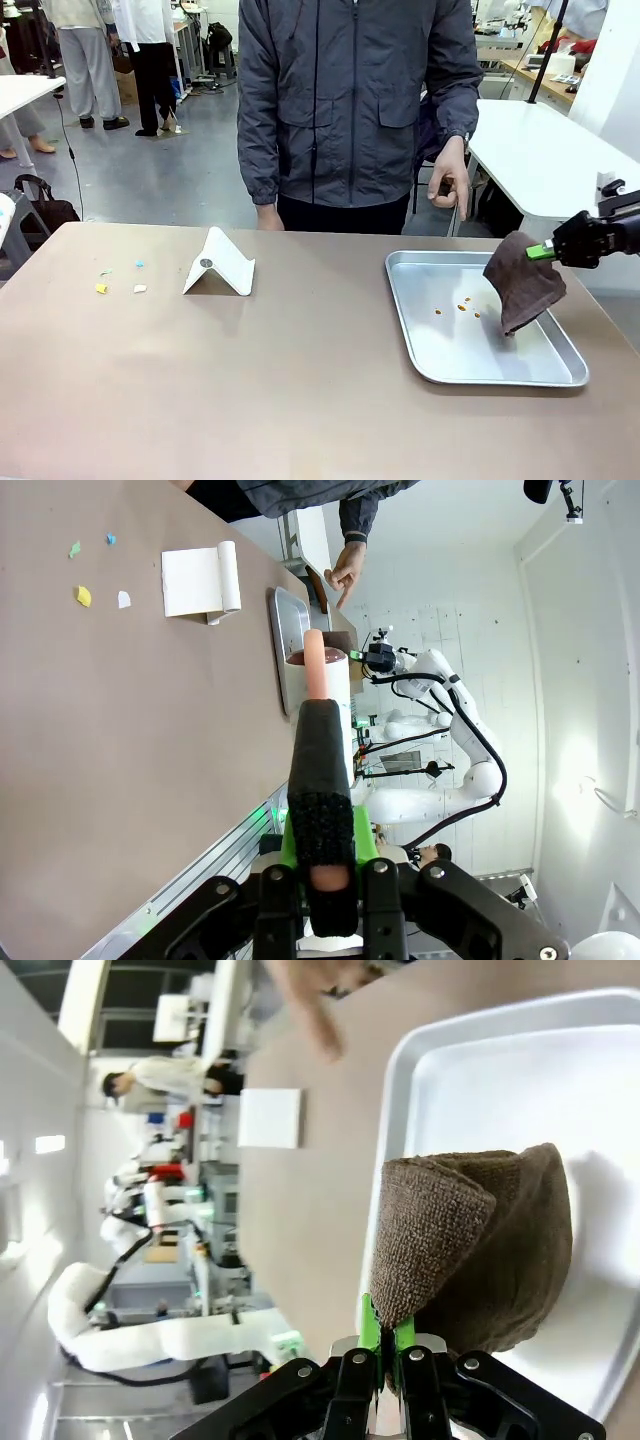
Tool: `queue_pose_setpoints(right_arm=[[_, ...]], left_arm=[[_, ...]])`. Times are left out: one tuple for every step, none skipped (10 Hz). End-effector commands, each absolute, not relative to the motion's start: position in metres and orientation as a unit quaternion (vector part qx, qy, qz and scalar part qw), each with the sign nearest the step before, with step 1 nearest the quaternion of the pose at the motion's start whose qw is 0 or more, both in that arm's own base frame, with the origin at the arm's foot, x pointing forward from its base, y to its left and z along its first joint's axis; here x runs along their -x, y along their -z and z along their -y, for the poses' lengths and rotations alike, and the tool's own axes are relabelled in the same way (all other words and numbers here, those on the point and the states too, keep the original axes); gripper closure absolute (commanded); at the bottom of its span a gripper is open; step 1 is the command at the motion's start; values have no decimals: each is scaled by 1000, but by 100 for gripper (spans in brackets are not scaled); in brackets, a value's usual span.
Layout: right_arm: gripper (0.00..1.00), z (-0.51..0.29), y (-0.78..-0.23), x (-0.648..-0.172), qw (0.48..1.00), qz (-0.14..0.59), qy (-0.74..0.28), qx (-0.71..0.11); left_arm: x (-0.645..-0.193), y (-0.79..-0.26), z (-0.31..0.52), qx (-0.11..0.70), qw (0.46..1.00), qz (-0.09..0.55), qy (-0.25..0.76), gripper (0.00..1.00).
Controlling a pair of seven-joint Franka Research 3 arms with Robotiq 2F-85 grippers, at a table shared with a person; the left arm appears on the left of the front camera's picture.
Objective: Clean the surface of the table.
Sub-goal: If a person points to the right, clean the right side of the table with your right hand, and if they point to the left, clean the left side with your left hand.
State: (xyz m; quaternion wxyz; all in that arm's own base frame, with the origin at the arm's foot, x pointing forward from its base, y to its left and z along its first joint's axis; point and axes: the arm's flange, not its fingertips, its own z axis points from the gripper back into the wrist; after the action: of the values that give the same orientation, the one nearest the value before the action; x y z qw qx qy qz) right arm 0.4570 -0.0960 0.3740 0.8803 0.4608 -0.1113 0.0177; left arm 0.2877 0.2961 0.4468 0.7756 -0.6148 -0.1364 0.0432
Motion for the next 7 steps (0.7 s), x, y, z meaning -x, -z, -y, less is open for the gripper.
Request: queue_pose_setpoints(right_arm=[[95,96,-360,-472,892,124,-20,-434],[95,94,-352,-477,896,119,-19,-428],[95,90,-343,-482,902,108,-12,-417],[95,84,-333,-487,902,96,-19,-421],[95,77,-321,-494,904,84,-17,-419],[95,69,-313,-500,904,76,-22,-419],[95,60,-305,-505,910,67,-21,-408]], left_arm=[[-285,-449,-292,613,776,139,-42,100],[-285,-449,-292,613,776,139,-42,100],[-285,-449,-292,613,776,139,-42,100],[-285,-449,-292,613,776,139,-42,100],[-285,-449,-292,613,776,139,-42,100],[-285,-449,-292,613,776,139,-42,100],[-285,-449,-292,613,776,139,-42,100]])
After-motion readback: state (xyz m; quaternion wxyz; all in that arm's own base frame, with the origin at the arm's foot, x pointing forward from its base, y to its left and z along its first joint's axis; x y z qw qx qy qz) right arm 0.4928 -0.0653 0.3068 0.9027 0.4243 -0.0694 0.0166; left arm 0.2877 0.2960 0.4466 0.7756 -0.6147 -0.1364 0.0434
